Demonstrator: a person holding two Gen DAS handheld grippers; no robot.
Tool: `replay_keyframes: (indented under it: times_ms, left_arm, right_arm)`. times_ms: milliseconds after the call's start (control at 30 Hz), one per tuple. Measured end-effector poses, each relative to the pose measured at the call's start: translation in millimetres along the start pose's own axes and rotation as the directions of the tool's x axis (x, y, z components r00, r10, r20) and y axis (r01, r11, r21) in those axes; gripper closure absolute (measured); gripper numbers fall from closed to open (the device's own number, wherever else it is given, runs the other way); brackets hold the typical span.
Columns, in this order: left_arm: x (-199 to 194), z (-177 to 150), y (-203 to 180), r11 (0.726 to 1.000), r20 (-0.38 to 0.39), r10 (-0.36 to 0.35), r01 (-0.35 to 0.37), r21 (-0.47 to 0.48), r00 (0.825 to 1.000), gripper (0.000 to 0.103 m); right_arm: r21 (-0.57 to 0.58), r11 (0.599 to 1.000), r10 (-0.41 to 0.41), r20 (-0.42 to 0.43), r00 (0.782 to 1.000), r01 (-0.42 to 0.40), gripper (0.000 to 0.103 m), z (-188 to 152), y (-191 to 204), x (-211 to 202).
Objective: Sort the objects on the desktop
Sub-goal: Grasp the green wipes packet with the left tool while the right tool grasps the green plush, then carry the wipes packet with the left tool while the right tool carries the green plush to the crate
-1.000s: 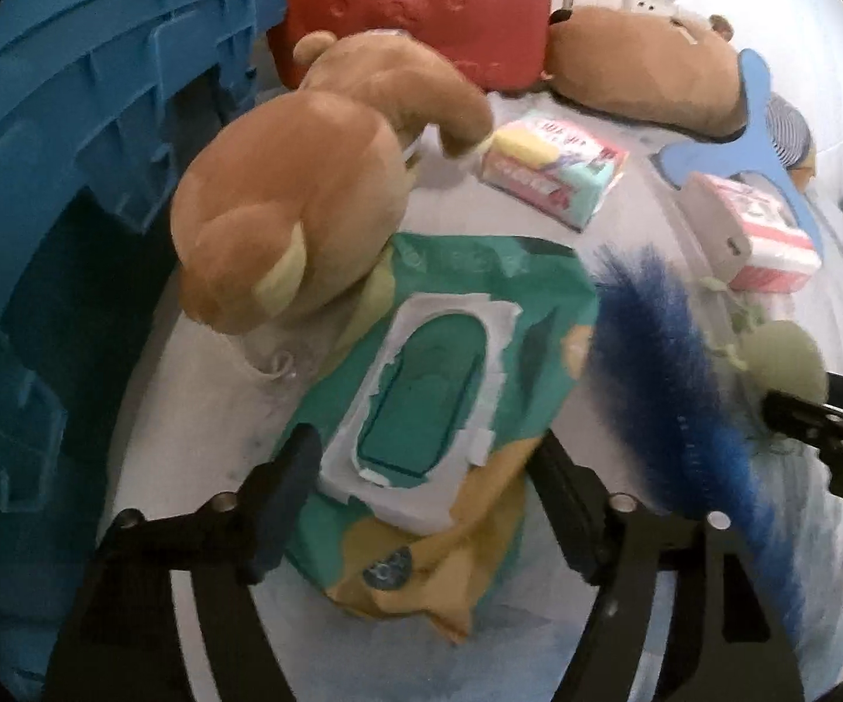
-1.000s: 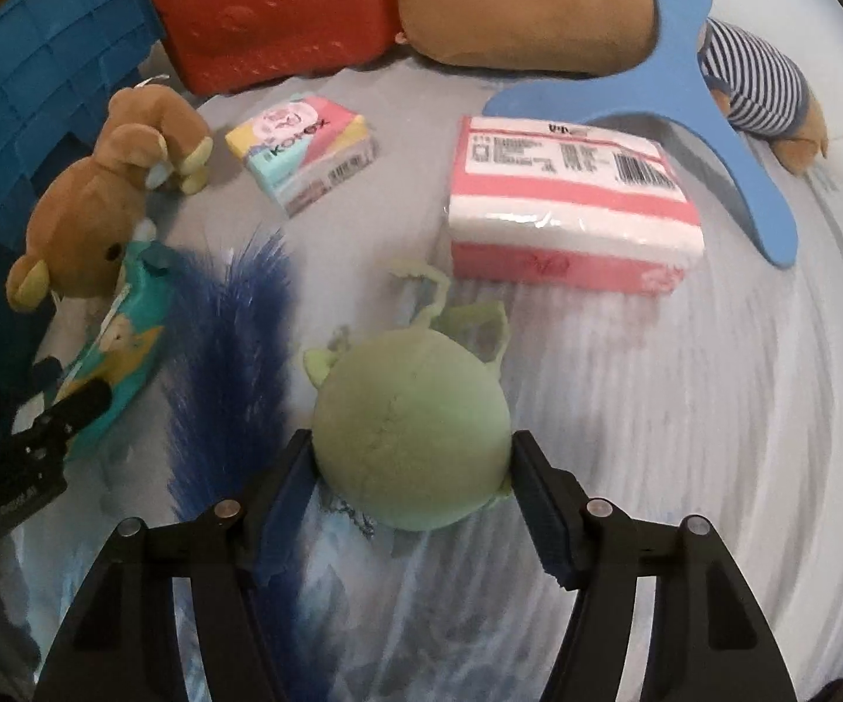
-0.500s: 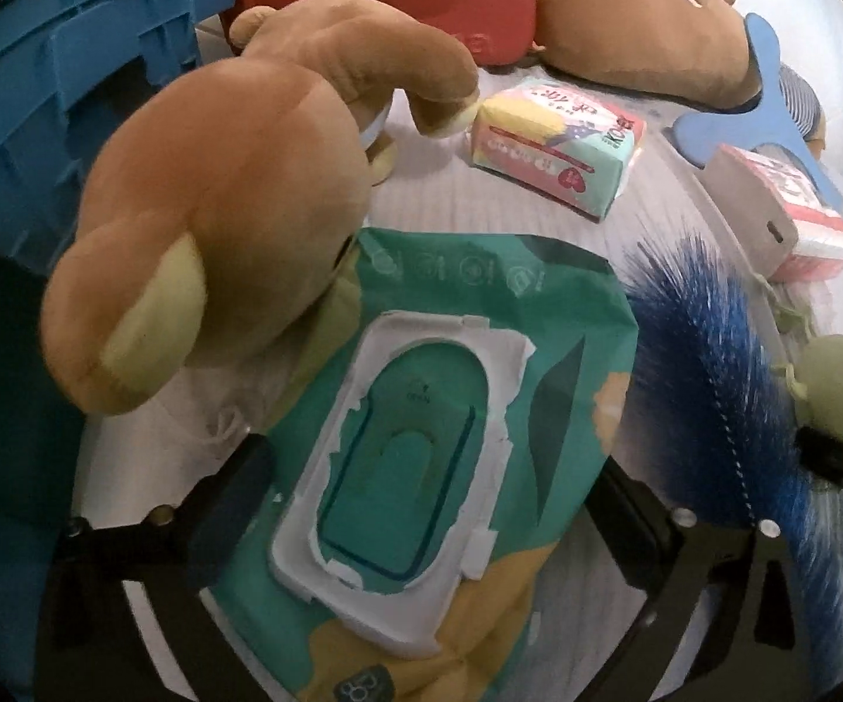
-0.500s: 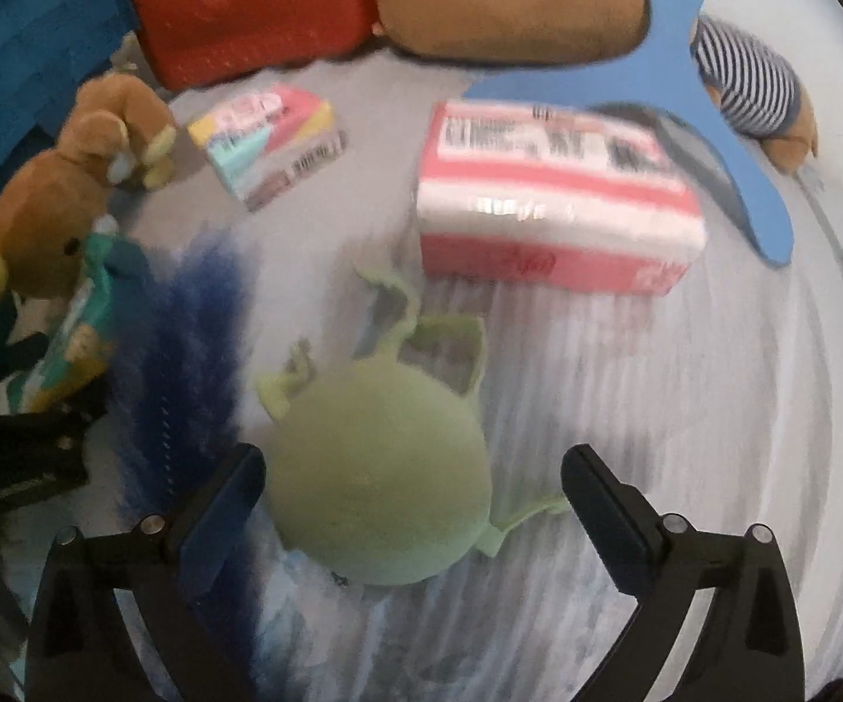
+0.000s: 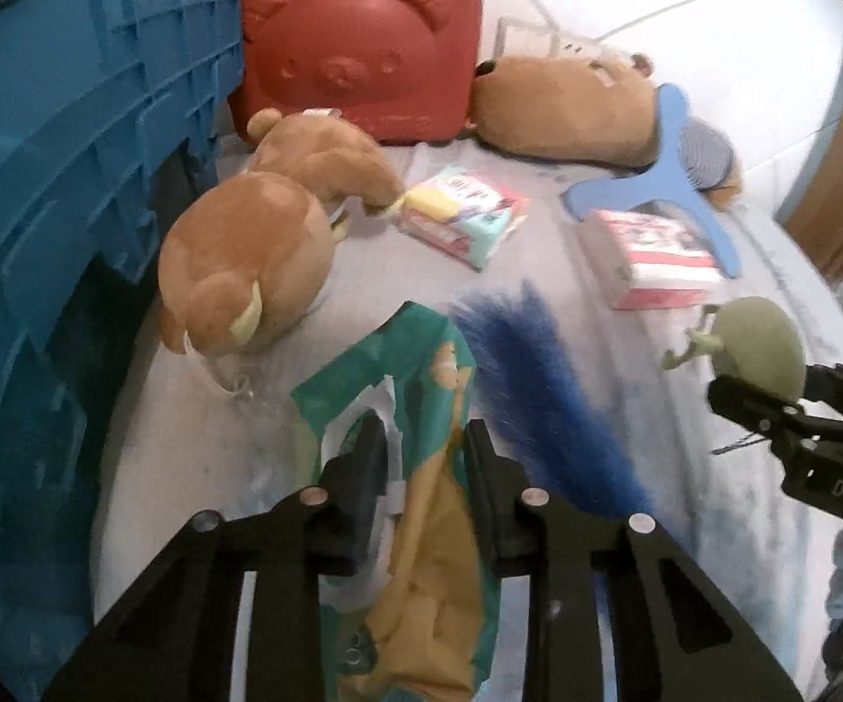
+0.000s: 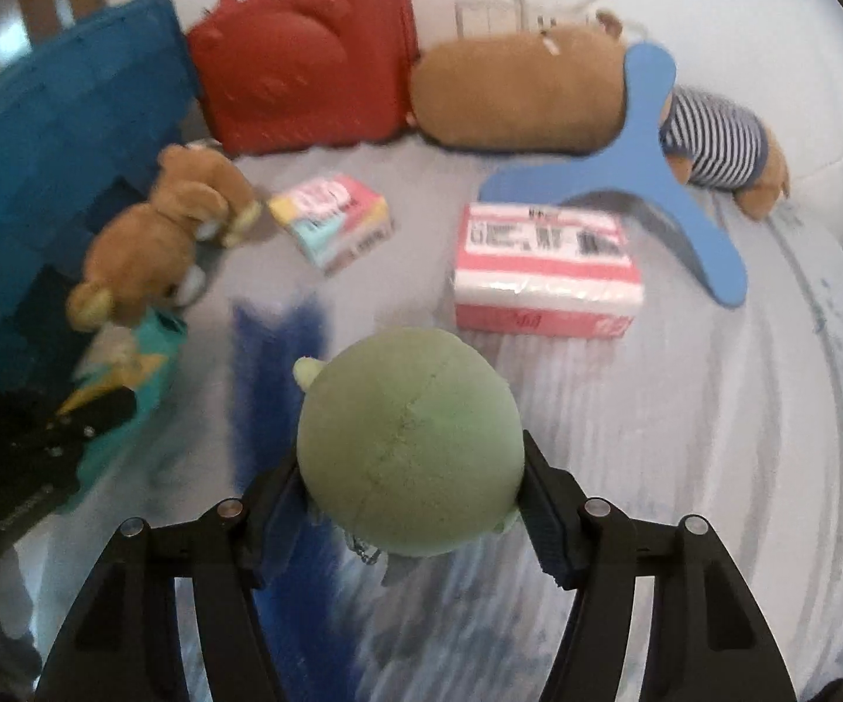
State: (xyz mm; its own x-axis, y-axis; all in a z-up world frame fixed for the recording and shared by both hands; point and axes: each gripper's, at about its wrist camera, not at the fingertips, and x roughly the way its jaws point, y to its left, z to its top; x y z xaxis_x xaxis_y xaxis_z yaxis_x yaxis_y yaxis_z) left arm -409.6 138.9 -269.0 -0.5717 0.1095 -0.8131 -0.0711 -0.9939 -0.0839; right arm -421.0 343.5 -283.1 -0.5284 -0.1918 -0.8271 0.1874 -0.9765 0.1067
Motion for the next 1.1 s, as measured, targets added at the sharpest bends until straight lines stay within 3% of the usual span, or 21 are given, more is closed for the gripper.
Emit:
replay_keyframes:
  times_ms: [300,500,667,867,1100]
  left_arm:
    - [-56.5,-7.3,-8.6,0.999,0.026,0.027,-0.027,-0.017,0.999,0.076]
    - [-107.3,2.4,-19.3,0.999,0.116,0.048,-0.046,-0.020,0.992,0.076]
    - [-152.3,9.5,-30.8,0.997,0.207,0.081,-0.079,-0.016,0.975,0.076]
    - [-214.5,16.7,-32.0,0.988,0.320,0.155,-0.152,-0.033,0.935,0.076]
    - [-290.7,32.7,4.8,0.972,0.461,0.233,-0.222,-0.078,0.856,0.076]
  right_arm:
    - [-0.030,0.997,0.066,0.031,0.997,-0.065,0.038,-3.1,17.1,-45.4]
    - [-0.076,0.994,0.090,0.095,0.991,-0.083,0.038,3.7,28.6,-86.7]
    - [-0.116,0.988,0.121,0.161,0.980,-0.103,0.038,9.0,35.3,-124.7]
    - [-0.214,0.964,0.209,0.248,0.946,-0.157,0.038,23.8,58.5,-175.9]
    - [-0.331,0.923,0.308,0.330,0.892,-0.196,0.038,49.2,123.4,-227.3]
